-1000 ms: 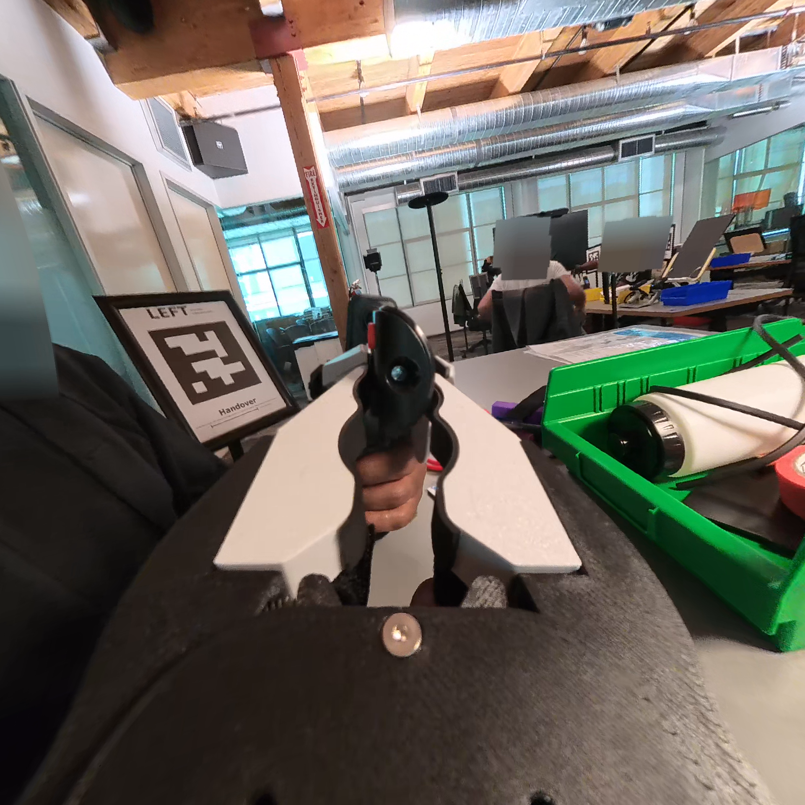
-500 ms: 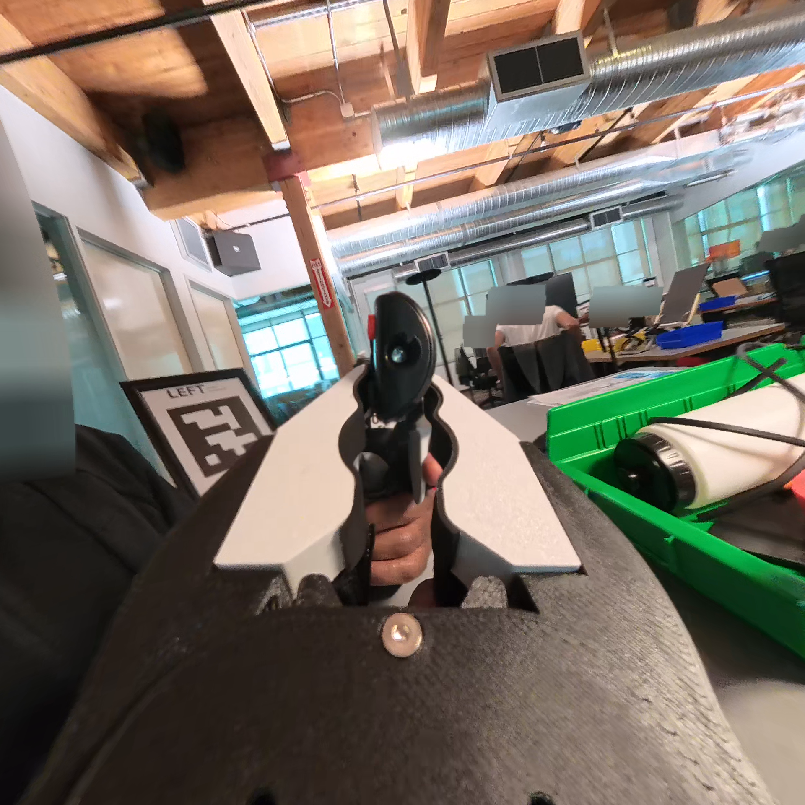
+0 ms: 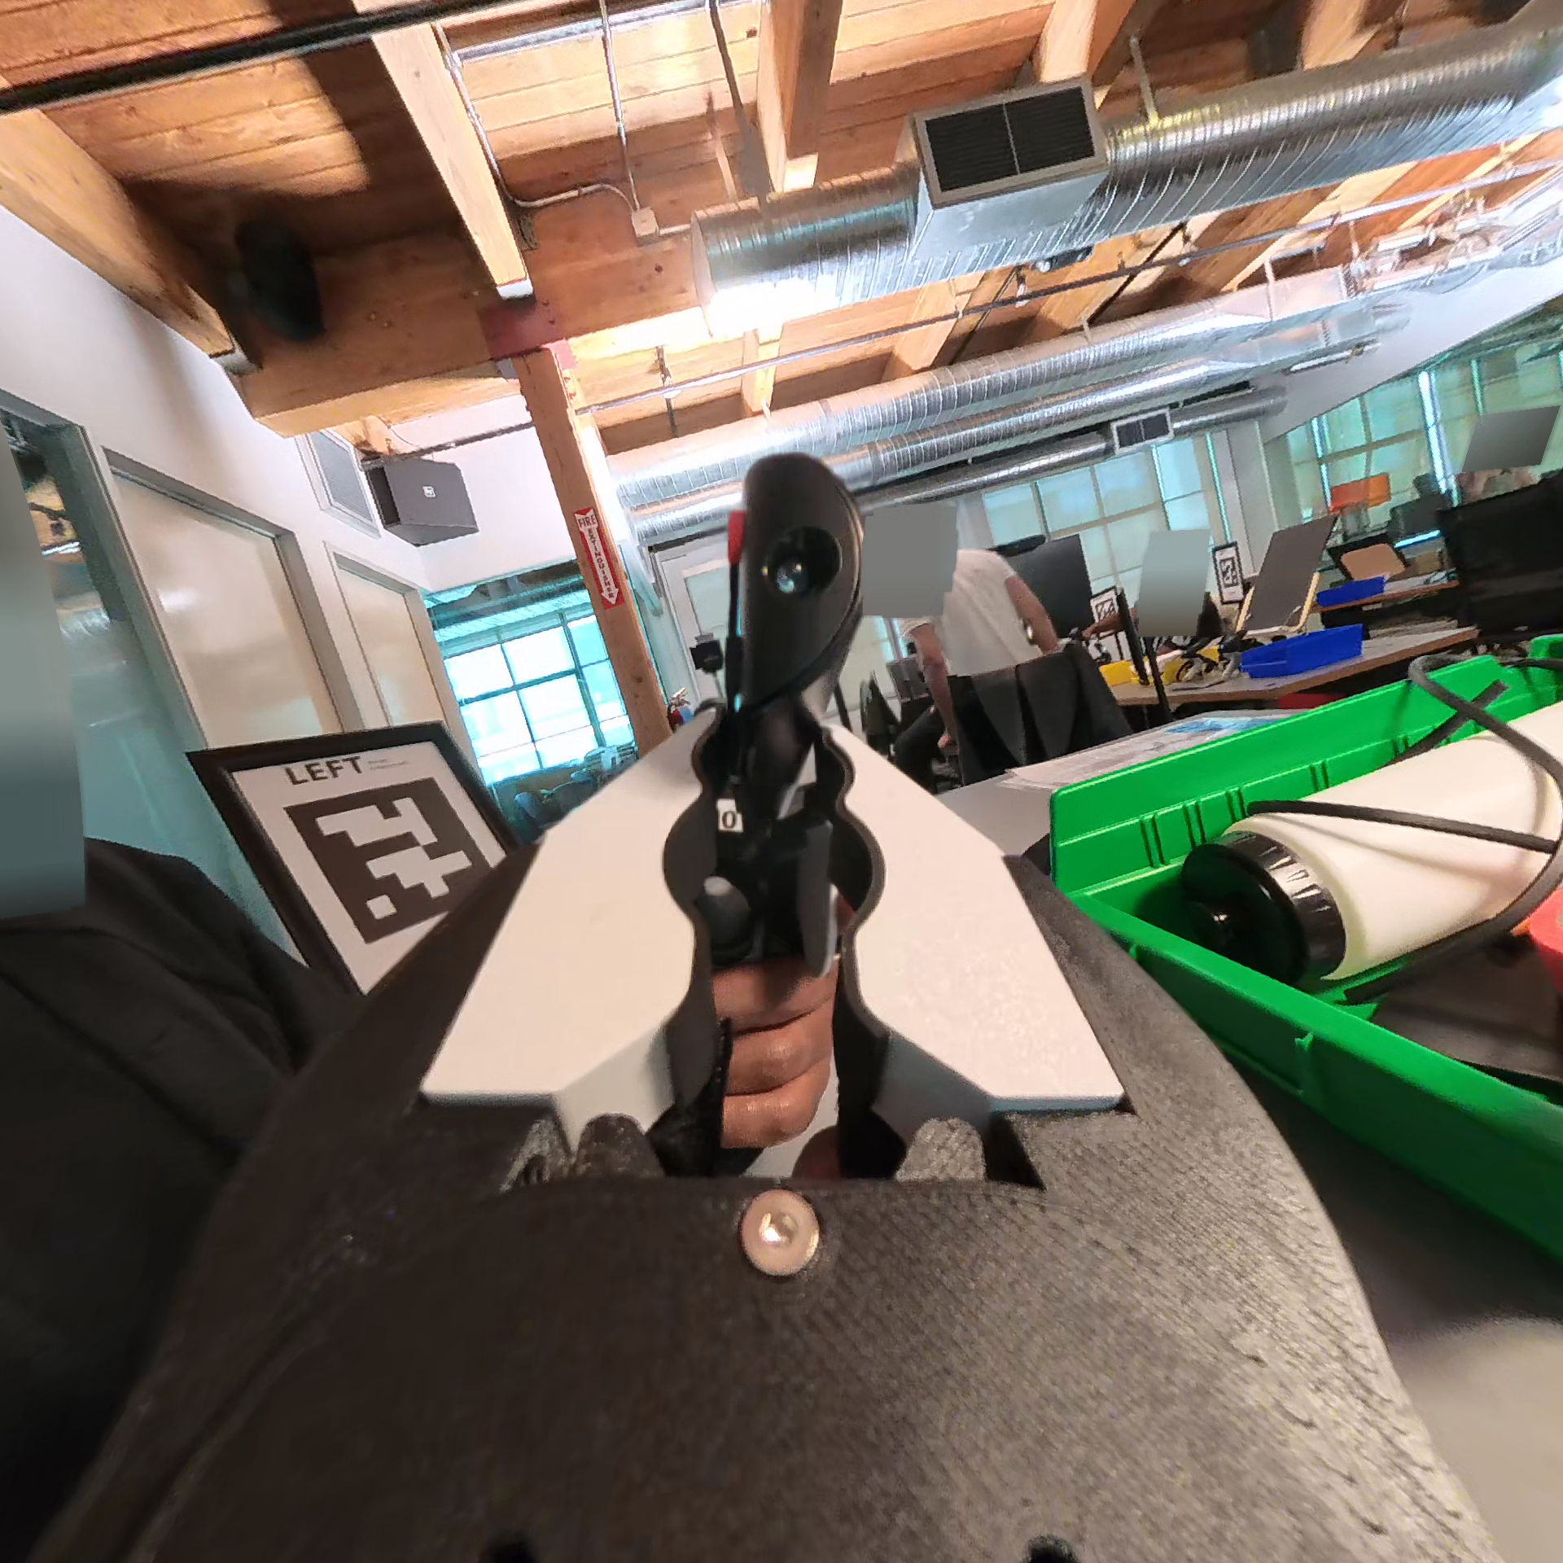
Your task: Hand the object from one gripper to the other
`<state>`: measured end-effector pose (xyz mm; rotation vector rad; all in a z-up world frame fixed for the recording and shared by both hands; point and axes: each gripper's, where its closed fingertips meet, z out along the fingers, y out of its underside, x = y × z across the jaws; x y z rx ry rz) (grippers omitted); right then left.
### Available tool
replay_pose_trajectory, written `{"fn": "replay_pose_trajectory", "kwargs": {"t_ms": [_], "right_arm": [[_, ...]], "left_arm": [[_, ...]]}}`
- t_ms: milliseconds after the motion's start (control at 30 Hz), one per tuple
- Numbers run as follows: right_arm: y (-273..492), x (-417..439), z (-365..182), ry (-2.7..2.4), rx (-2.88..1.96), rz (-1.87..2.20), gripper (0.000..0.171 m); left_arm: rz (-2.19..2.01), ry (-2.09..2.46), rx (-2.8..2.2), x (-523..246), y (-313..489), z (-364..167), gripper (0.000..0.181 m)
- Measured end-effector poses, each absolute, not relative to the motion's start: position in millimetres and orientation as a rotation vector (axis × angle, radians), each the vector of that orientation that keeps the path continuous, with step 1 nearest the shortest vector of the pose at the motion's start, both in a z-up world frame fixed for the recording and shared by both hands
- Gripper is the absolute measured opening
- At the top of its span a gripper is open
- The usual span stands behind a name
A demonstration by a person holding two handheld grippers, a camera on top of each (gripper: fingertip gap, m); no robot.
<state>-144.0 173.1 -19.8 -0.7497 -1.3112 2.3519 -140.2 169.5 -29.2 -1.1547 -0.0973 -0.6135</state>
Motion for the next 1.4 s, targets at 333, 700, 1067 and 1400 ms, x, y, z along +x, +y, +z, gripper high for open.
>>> {"fn": "replay_pose_trajectory", "kwargs": {"t_ms": [333,700,1067,1400], "right_arm": [[164,-146,-26,-1.37,-0.772,2.356,0.032],[174,-146,-22,-1.32,-0.774,2.352,0.039],[166,-146,-28,-1.403,-0.761,2.311,0.031],[152,-155,-42,-1.453,-0.837,2.283,0.026]], "left_arm": [[-0.632,-0.069,-1.154,-136,168,-29,0.026],[-0.59,-0.078,-1.147,-140,167,-28,0.026],[-0.605,-0.093,-1.115,-144,163,-24,0.025],[-0.656,-0.126,-1.126,-145,167,-28,0.025]]}}
